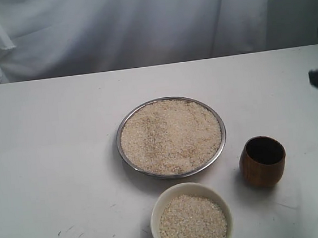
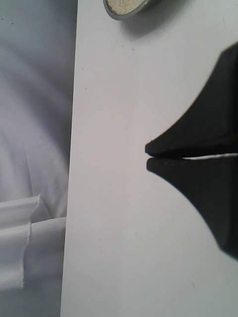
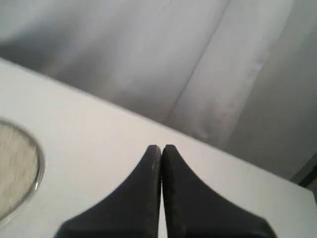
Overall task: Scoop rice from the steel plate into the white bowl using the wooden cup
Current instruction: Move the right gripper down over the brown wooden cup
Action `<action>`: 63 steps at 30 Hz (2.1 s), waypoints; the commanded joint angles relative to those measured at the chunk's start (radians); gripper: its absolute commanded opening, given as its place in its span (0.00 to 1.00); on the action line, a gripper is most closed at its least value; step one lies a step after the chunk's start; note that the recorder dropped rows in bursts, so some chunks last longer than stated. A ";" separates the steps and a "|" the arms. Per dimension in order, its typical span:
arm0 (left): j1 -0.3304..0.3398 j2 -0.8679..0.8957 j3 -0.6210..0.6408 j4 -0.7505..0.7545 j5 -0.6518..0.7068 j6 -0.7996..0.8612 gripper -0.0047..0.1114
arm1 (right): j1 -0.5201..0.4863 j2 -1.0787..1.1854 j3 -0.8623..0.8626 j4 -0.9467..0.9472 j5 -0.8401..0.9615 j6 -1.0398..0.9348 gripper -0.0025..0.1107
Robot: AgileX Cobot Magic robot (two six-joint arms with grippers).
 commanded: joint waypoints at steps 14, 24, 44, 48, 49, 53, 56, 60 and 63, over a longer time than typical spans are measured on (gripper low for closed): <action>-0.003 -0.004 0.005 0.001 -0.007 -0.001 0.04 | 0.088 -0.026 0.109 -0.306 0.341 0.317 0.02; -0.003 -0.004 0.005 0.001 -0.007 -0.001 0.04 | 0.229 -0.049 0.081 0.022 0.077 0.612 0.02; -0.003 -0.004 0.005 0.001 -0.007 -0.001 0.04 | 0.359 -0.049 -0.100 0.757 0.862 -0.645 0.02; -0.003 -0.004 0.005 0.001 -0.007 -0.001 0.04 | 0.394 -0.049 -0.256 0.860 1.121 -0.671 0.02; -0.003 -0.004 0.005 0.001 -0.007 -0.001 0.04 | 0.394 -0.049 -0.270 0.900 1.098 -0.671 0.02; -0.003 -0.004 0.005 0.001 -0.007 -0.001 0.04 | 0.394 -0.049 -0.272 0.905 1.084 -0.647 0.02; -0.003 -0.004 0.005 0.001 -0.007 -0.001 0.04 | 0.394 -0.036 -0.272 0.907 1.104 -0.622 0.02; -0.003 -0.004 0.005 0.001 -0.007 -0.001 0.04 | 0.394 0.039 -0.272 0.864 1.105 -0.606 0.02; -0.003 -0.004 0.005 0.001 -0.007 -0.001 0.04 | 0.397 0.102 -0.277 0.878 1.102 -0.647 0.05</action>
